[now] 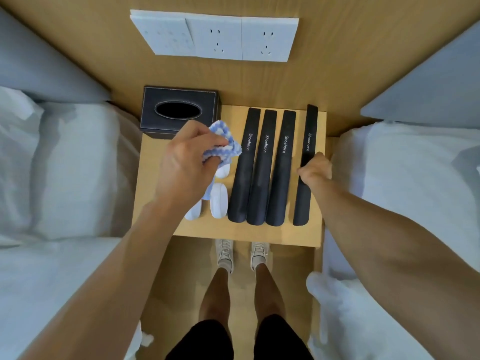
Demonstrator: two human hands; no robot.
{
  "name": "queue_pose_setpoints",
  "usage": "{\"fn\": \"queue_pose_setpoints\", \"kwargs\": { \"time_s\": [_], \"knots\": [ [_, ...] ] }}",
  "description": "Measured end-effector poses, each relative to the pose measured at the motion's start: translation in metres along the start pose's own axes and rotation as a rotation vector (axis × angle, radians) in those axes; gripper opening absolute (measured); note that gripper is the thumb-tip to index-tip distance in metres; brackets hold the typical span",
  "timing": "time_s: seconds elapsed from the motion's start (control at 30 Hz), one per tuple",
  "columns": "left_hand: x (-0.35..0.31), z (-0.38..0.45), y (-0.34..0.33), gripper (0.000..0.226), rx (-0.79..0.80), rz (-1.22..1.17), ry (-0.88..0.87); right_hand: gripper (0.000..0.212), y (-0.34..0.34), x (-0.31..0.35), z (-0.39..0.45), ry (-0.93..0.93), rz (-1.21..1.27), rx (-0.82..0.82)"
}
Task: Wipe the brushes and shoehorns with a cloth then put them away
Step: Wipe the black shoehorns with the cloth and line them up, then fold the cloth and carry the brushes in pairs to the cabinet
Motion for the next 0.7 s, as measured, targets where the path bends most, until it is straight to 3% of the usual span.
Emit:
{"fn": "queue_pose_setpoints", "kwargs": {
  "time_s": [0.2,0.33,0.43,0.5,0.6,0.7],
  "knots": [
    [0.005,-0.003,-0.002,0.015,-0.011,-0.014,0.013,0.061,-0.004,-0.001,0.004,-0.006,-0.038,-0.048],
    [0.000,-0.002,-0.001,0.014,-0.018,-0.027,0.019,0.056,-0.008,-0.004,-0.003,-0.051,0.122,0.039],
    [-0.004,0.001,0.005,0.015,-0.046,-0.048,0.023,0.049,0.010,-0.002,-0.015,-0.041,0.097,0.002],
    [-0.007,0.003,0.012,0.019,-0.063,-0.094,0.034,0.038,0.029,0.011,-0.030,0.042,0.127,-0.028],
    [-0.007,0.007,0.029,0.022,-0.080,-0.217,0.102,0.013,0.056,0.047,-0.067,0.217,0.344,0.069],
    [-0.012,0.014,0.050,0.022,-0.070,-0.319,0.166,0.021,0.099,0.108,-0.134,0.531,0.491,0.190]
  ]
}}
Point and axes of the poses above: each hand's wrist, its own z-axis towards the middle knuckle, its own y-axis out of the back of the hand, x = y × z, the point moved 10 cm from there along z, towards the middle knuckle, and after that the axes turned 1 degree about -y, right-handed, at the moved point
